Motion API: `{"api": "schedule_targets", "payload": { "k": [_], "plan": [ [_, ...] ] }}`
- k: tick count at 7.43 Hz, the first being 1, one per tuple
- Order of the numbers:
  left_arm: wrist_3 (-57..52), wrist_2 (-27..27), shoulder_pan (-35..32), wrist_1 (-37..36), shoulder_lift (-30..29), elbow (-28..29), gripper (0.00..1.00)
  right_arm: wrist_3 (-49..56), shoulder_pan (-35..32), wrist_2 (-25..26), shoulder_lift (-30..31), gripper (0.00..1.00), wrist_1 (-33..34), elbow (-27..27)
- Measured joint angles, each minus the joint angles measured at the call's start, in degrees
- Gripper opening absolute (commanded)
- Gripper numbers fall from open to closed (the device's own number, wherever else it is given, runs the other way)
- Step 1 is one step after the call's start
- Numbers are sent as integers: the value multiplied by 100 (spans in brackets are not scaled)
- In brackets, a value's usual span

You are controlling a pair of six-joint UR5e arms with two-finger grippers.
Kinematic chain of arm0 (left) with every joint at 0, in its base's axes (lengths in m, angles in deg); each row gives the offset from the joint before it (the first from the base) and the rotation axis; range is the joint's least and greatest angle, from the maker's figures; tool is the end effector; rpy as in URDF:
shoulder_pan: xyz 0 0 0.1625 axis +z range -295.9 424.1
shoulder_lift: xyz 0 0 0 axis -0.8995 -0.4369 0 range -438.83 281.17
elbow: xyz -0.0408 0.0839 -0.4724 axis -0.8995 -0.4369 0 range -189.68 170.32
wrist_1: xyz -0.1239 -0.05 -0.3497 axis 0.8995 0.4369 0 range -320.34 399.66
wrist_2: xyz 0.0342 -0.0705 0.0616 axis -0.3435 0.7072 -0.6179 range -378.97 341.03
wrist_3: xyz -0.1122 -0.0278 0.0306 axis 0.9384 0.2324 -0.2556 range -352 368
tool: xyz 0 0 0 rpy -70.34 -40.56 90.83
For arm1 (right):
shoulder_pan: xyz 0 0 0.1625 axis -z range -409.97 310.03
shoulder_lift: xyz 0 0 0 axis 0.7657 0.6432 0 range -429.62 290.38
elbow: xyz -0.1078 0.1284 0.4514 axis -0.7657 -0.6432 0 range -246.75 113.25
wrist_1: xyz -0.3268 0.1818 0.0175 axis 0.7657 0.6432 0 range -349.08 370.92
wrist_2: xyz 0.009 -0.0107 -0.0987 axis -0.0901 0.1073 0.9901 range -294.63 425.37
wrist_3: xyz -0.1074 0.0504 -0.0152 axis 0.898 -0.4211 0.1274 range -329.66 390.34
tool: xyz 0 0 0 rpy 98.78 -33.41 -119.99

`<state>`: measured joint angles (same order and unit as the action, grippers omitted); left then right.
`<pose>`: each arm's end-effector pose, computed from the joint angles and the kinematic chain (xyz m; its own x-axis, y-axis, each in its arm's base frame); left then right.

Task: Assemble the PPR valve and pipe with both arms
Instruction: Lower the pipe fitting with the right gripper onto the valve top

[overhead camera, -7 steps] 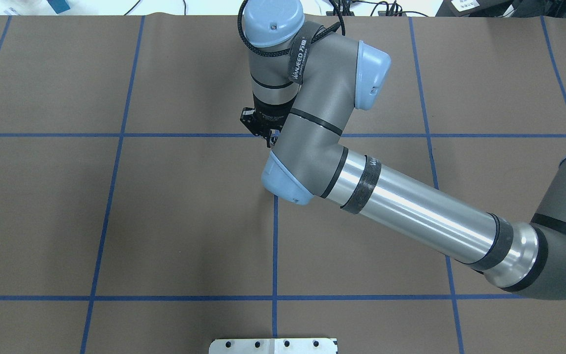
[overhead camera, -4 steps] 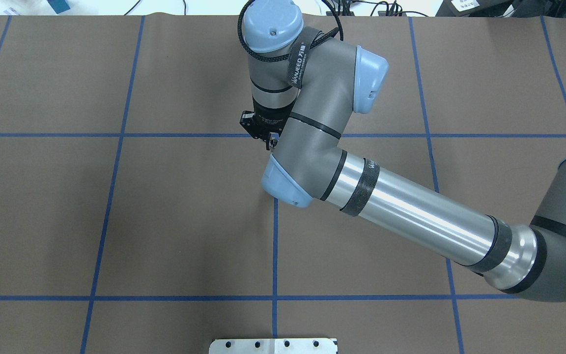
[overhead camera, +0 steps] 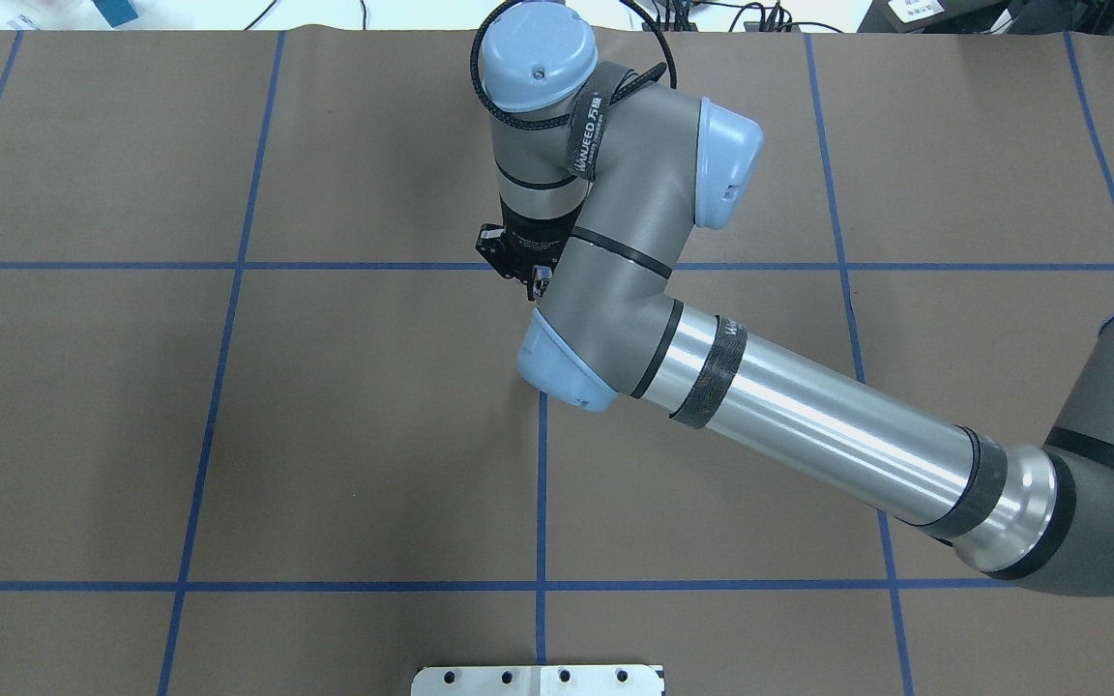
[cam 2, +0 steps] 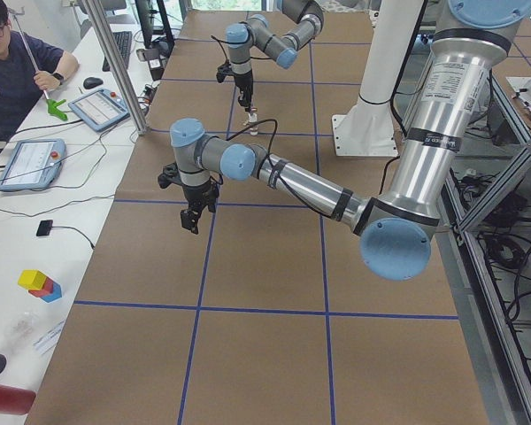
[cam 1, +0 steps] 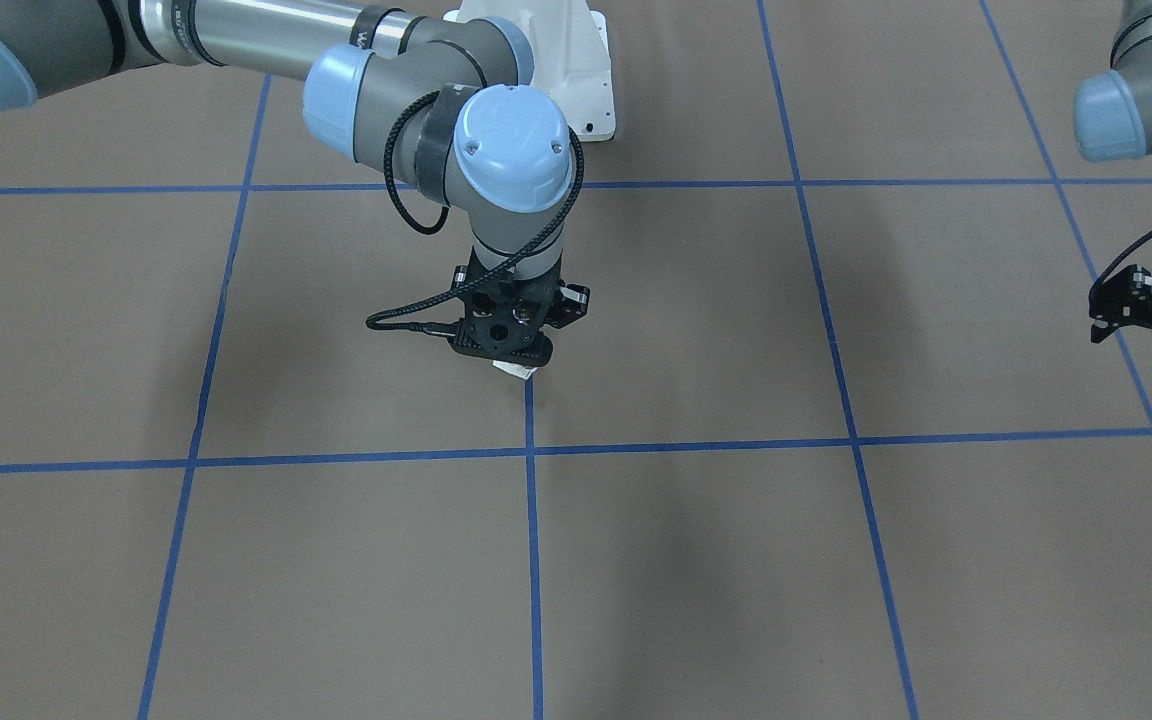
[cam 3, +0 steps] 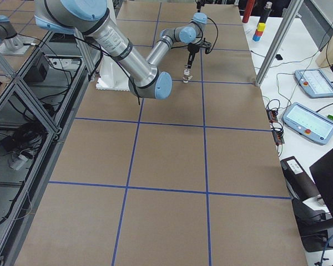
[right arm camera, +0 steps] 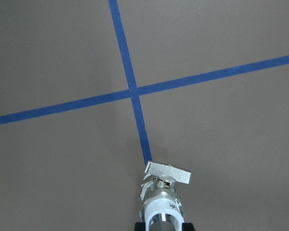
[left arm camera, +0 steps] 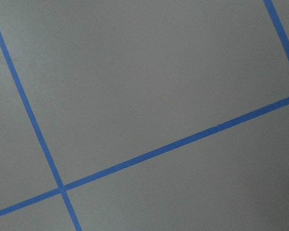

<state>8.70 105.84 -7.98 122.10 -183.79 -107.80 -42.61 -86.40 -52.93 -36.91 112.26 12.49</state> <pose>0.1130 -0.5609 0.5584 0.7377 0.3869 -0.5533 -0.2877 0.9215 0.2609 -0.5885 -0.5295 0.1974 0.7173 0.2088 0.6647 -0.0970 0.9747 -0.2015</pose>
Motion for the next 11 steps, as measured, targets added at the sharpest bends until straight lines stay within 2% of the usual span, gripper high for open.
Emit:
{"api": "schedule_targets", "payload": {
  "k": [9,11],
  "plan": [
    [0,0,6,0,-27,37,100,-3,70,-9,55,0,-34,3],
    [0,0,6,0,-31,55,100,-6,87,-3,125,0,-224,2]
  ]
}}
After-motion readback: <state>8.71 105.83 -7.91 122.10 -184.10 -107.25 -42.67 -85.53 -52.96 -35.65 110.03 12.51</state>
